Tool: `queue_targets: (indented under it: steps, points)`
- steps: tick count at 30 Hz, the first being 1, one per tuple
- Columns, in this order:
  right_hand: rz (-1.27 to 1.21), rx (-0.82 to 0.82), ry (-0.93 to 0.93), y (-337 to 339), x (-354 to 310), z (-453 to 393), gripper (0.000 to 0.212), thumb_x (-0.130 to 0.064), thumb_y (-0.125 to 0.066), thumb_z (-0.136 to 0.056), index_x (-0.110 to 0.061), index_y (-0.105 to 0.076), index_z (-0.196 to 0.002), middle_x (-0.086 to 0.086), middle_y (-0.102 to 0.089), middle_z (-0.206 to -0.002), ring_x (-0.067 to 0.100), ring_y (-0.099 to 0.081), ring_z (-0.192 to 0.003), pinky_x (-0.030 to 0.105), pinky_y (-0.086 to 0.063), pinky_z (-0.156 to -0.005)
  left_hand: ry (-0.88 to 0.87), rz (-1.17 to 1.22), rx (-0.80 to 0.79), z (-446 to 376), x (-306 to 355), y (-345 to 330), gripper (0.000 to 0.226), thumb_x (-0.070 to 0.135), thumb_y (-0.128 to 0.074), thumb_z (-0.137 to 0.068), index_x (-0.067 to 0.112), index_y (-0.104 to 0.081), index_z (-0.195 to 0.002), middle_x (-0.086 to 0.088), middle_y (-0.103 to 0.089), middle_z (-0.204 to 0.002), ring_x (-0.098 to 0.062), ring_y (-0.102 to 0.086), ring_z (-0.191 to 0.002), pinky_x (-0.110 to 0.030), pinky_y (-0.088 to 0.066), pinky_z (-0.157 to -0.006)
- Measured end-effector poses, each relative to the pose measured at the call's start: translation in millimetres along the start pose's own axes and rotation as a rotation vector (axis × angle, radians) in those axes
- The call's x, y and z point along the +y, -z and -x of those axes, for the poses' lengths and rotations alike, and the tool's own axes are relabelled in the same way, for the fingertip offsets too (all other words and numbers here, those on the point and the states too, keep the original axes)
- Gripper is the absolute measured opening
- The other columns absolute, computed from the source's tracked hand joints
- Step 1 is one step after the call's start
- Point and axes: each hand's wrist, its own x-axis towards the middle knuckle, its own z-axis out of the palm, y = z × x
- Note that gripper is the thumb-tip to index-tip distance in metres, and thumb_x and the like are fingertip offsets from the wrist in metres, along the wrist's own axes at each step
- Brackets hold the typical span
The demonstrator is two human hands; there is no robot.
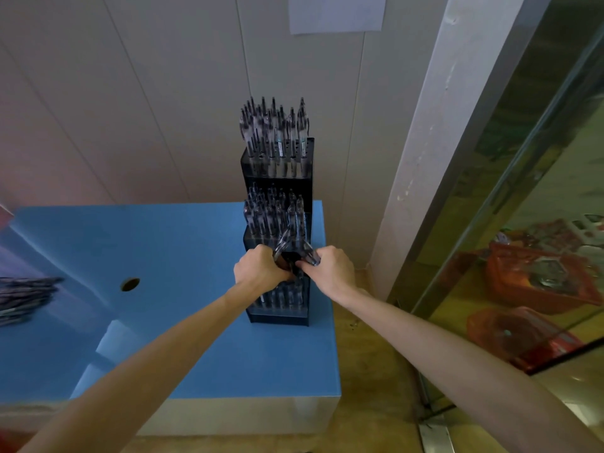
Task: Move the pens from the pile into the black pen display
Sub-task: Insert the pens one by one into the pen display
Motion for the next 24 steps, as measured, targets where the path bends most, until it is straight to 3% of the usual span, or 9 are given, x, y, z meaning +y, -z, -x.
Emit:
queue_targets:
  steps: [6, 11, 14, 16, 18, 20, 22, 24]
  points:
    - [-0.013, -0.003, 0.0, -0.1, -1.9, 4.9, 0.047, -0.046, -0.073, -0.09, -0.02, -0.049, -0.059, -0.006, -0.048, -0.052, 0.011, -0.041, -0.044, 0.026, -0.031, -0.044, -0.023, -0.002, -0.042, -3.2, -4.2, -0.5, 0.041, 0.055, -0.087, -0.063, 0.019, -0.072, -0.077, 0.001, -0.068, -0.067, -0.017, -0.065, -0.062, -0.025, -0.043, -0.05]
    - [-0.194, 0.036, 0.05, 1.3, 1.1, 12.5, 0.041, -0.043, -0.07, -0.094, -0.017, -0.056, -0.066, -0.009, -0.043, -0.052, 0.008, -0.038, -0.044, 0.02, -0.025, -0.046, -0.064, 0.003, -0.066, -5.6, -7.8, -0.5, 0.039, 0.059, -0.087, -0.063, 0.026, -0.074, -0.077, 0.004, -0.069, -0.068, -0.015, -0.067, -0.064, -0.029, -0.056, -0.058]
    - [-0.254, 0.046, 0.06, 1.9, -0.6, 12.2, 0.034, -0.042, -0.066, -0.097, -0.017, -0.063, -0.074, -0.008, -0.046, -0.055, 0.008, -0.039, -0.047, 0.028, -0.03, -0.049, -0.104, 0.042, -0.093, -5.1, -9.8, 2.2, 0.032, 0.057, -0.087, -0.066, 0.029, -0.075, -0.077, 0.006, -0.07, -0.069, -0.013, -0.067, -0.066, -0.029, -0.056, -0.059]
    - [-0.313, 0.071, 0.062, 2.9, -1.1, 12.0, 0.042, -0.048, -0.059, -0.099, -0.015, -0.06, -0.073, 0.004, -0.047, -0.056, 0.018, -0.042, -0.05, 0.04, -0.033, -0.051, -0.147, 0.095, -0.093, -4.4, -13.3, 3.6, 0.03, 0.056, -0.085, -0.072, 0.029, -0.074, -0.079, 0.006, -0.07, -0.07, -0.012, -0.066, -0.066, -0.026, -0.051, -0.056]
    - [-0.345, 0.082, 0.079, 4.3, 0.5, 11.8, 0.047, -0.054, -0.051, -0.1, -0.012, -0.066, -0.084, 0.013, -0.054, -0.061, 0.026, -0.048, -0.052, 0.045, -0.038, -0.052, -0.183, 0.164, -0.092, -2.7, -18.4, 5.2, 0.031, 0.056, -0.076, -0.082, 0.026, -0.072, -0.078, 0.008, -0.064, -0.062, -0.009, -0.06, -0.057, -0.025, -0.043, -0.053]
    - [-0.361, 0.074, 0.091, 7.4, 0.9, 11.0, 0.036, -0.046, -0.045, -0.105, -0.017, -0.065, -0.095, 0.007, -0.056, -0.06, 0.019, -0.05, -0.049, 0.038, -0.041, -0.051, -0.186, 0.278, -0.117, -0.9, -23.0, 6.6, 0.035, 0.056, -0.063, -0.093, 0.025, -0.072, -0.081, 0.009, -0.065, -0.062, -0.008, -0.053, -0.051, -0.027, -0.042, -0.056]
    - [-0.364, 0.093, 0.083, 10.7, 0.4, 10.9, 0.026, -0.036, -0.042, -0.109, -0.02, -0.06, -0.098, 0.004, -0.063, -0.061, 0.013, -0.055, -0.047, 0.029, -0.044, -0.052, -0.173, 0.383, -0.126, -0.6, -26.4, 7.2, 0.034, 0.052, -0.053, -0.101, 0.027, -0.073, -0.088, 0.011, -0.075, -0.08, -0.005, -0.056, -0.055, -0.029, -0.046, -0.063]
    - [-0.382, 0.124, 0.069, 13.3, -1.0, 10.5, 0.025, -0.035, -0.04, -0.11, -0.018, -0.056, -0.1, 0.004, -0.067, -0.065, 0.016, -0.057, -0.046, 0.029, -0.045, -0.051, -0.188, 0.383, -0.124, 0.3, -27.0, 7.6, 0.033, 0.05, -0.05, -0.103, 0.029, -0.073, -0.093, 0.015, -0.076, -0.086, -0.002, -0.058, -0.058, -0.03, -0.047, -0.066]
